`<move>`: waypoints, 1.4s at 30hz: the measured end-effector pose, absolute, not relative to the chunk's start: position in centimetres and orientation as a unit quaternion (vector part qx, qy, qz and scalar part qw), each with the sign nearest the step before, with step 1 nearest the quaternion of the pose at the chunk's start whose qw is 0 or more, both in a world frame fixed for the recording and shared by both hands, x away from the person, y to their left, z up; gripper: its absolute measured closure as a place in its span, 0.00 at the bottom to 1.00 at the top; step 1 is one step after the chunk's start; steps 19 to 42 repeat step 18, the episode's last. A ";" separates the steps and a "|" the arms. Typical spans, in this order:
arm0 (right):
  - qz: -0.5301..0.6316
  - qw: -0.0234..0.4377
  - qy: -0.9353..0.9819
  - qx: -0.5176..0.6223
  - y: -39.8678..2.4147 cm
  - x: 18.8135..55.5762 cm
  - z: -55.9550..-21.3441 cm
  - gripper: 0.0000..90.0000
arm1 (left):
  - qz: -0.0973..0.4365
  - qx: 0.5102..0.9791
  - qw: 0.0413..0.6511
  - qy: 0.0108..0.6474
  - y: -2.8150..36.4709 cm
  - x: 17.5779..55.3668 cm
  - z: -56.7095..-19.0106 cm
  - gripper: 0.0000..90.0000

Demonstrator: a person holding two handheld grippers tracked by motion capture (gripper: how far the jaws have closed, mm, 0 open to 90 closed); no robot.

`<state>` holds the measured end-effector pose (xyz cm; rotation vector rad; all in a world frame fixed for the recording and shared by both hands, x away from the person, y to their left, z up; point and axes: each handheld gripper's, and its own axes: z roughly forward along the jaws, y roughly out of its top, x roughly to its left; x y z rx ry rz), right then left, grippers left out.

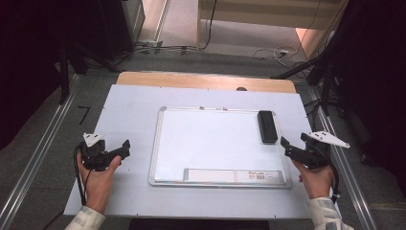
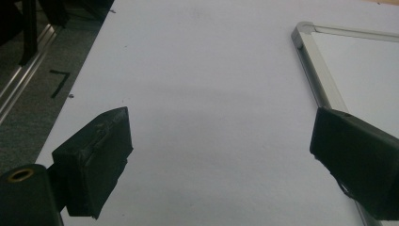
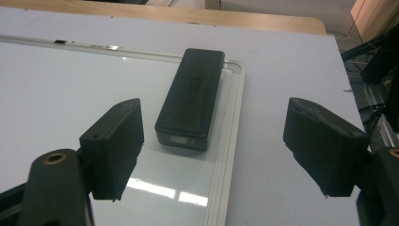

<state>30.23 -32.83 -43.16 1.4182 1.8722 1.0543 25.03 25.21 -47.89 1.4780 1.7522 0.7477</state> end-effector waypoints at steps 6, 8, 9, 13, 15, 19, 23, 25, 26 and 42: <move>0.394 0.283 0.694 0.532 -33.5 29.7 -43.2 0.22 | 0.290 0.572 0.357 0.679 25.2 25.0 -47.9 0.07; 0.393 0.284 0.693 0.534 -33.8 29.5 -43.2 0.22 | 0.290 0.570 0.358 0.680 25.3 25.0 -47.9 0.07; 0.393 0.284 0.691 0.535 -34.0 29.4 -43.2 0.22 | 0.290 0.570 0.358 0.680 25.3 25.0 -47.9 0.07; 0.389 0.287 0.687 0.542 -34.8 29.0 -43.3 0.21 | 0.291 0.569 0.358 0.681 25.3 25.0 -47.9 0.07; 0.386 0.289 0.686 0.545 -35.1 28.8 -43.4 0.21 | 0.290 0.570 0.357 0.680 25.3 25.0 -47.9 0.07; 0.378 0.292 0.684 0.551 -35.6 28.5 -43.6 0.17 | 0.291 0.569 0.358 0.681 25.3 25.0 -47.8 0.07; 0.378 0.292 0.684 0.551 -35.6 28.5 -43.6 0.17 | 0.291 0.569 0.358 0.681 25.3 25.0 -47.8 0.07; 0.378 0.292 0.684 0.551 -35.6 28.5 -43.6 0.17 | 0.291 0.569 0.358 0.681 25.3 25.0 -47.8 0.07; 0.378 0.292 0.684 0.551 -35.6 28.5 -43.6 0.17 | 0.291 0.569 0.358 0.681 25.3 25.0 -47.8 0.07; 0.378 0.292 0.684 0.551 -35.6 28.5 -43.6 0.17 | 0.291 0.569 0.358 0.681 25.3 25.0 -47.8 0.07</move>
